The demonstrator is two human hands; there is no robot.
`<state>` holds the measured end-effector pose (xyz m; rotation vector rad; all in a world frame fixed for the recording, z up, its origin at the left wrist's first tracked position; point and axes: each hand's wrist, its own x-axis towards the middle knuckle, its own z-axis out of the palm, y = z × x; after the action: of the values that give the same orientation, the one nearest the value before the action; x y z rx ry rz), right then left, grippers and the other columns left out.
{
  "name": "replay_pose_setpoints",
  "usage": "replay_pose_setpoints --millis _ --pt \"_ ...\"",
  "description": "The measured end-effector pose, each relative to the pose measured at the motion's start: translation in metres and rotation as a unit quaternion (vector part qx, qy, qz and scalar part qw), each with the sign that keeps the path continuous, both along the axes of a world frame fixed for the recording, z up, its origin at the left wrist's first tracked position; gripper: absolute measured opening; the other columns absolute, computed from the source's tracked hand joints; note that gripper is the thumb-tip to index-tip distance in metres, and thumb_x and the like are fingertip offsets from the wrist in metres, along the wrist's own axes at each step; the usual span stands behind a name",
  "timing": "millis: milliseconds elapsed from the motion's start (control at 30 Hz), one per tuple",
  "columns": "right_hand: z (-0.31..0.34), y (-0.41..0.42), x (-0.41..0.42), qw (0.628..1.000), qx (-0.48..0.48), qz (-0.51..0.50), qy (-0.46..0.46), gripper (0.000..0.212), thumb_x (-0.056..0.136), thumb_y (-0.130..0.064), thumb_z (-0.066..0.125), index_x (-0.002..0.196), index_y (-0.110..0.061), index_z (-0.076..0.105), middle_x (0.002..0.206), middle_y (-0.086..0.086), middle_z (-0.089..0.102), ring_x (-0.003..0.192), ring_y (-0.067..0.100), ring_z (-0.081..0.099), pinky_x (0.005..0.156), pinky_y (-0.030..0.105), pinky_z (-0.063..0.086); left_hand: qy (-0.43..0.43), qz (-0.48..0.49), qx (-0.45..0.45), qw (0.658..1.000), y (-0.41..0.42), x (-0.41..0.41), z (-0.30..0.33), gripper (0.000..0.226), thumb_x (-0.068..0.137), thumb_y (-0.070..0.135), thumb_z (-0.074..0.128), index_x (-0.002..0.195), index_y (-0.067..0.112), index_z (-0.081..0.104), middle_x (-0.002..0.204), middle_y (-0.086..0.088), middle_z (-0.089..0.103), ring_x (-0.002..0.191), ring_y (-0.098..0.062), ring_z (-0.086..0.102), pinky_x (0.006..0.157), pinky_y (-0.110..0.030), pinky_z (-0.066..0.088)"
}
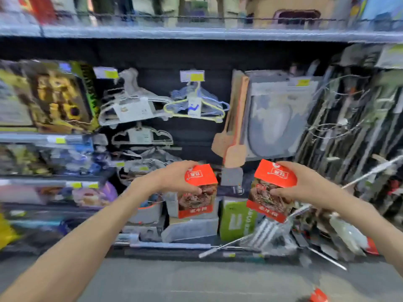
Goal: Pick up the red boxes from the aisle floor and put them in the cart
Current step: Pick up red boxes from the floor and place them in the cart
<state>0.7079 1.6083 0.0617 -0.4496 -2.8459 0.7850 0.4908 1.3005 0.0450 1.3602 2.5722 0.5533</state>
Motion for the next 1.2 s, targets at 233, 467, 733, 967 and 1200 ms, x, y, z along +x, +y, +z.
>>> replay_pose_setpoints --millis 233,467,733,967,1200 --pt "0.011 -0.222 -0.174 0.979 0.064 0.196 0.001 0.086 0.066 -0.050 0.087 0.138 -0.023 0.048 0.107 -0.008 0.057 0.090 0.010 0.056 0.075 0.021 0.040 -0.014 0.214 -0.004 0.977 -0.278 -0.041 0.004 0.097 0.075 0.061 0.075 0.151 0.025 0.027 0.143 0.003 0.044 0.114 -0.013 0.050 0.089 -0.026 0.041" --pt "0.010 -0.473 -0.304 0.932 0.055 0.358 -0.012 0.108 0.053 -0.078 0.076 0.143 -0.030 0.041 0.120 -0.005 0.058 0.094 0.012 0.059 0.081 0.028 0.048 -0.003 0.403 -0.003 0.915 -0.537 -0.030 0.006 0.096 0.066 0.065 0.077 0.144 0.024 0.039 0.131 0.003 0.057 0.108 -0.015 0.057 0.093 -0.033 0.049" --pt "-0.001 -0.734 -0.413 0.859 0.013 0.511 -0.022 0.087 0.071 -0.052 0.083 0.144 -0.027 0.041 0.106 -0.012 0.056 0.082 0.001 0.061 0.064 0.018 0.048 -0.024 0.567 0.009 0.823 -0.746 -0.024 -0.004 0.100 0.058 0.067 0.079 0.141 0.023 0.044 0.126 0.003 0.060 0.106 -0.017 0.061 0.093 -0.036 0.050" --pt "-0.002 -0.936 -0.518 0.785 0.028 0.618 -0.032 0.078 0.069 -0.057 0.081 0.133 -0.033 0.044 0.108 -0.010 0.062 0.087 0.007 0.065 0.078 0.035 0.058 -0.016 0.653 -0.010 0.757 -0.892 -0.063 -0.007 0.085 0.074 0.055 0.079 0.143 0.020 0.043 0.132 0.001 0.054 0.108 -0.013 0.053 0.090 -0.027 0.043" --pt "0.008 -1.130 -0.599 0.728 0.043 0.685 -0.004 0.083 0.069 -0.056 0.082 0.138 -0.027 0.044 0.109 -0.010 0.059 0.085 0.007 0.063 0.066 0.024 0.051 0.002 0.723 0.002 0.691 -1.033 -0.098 -0.005 0.086 0.076 0.058 0.075 0.146 0.022 0.039 0.137 0.000 0.053 0.111 -0.014 0.053 0.092 -0.029 0.043"
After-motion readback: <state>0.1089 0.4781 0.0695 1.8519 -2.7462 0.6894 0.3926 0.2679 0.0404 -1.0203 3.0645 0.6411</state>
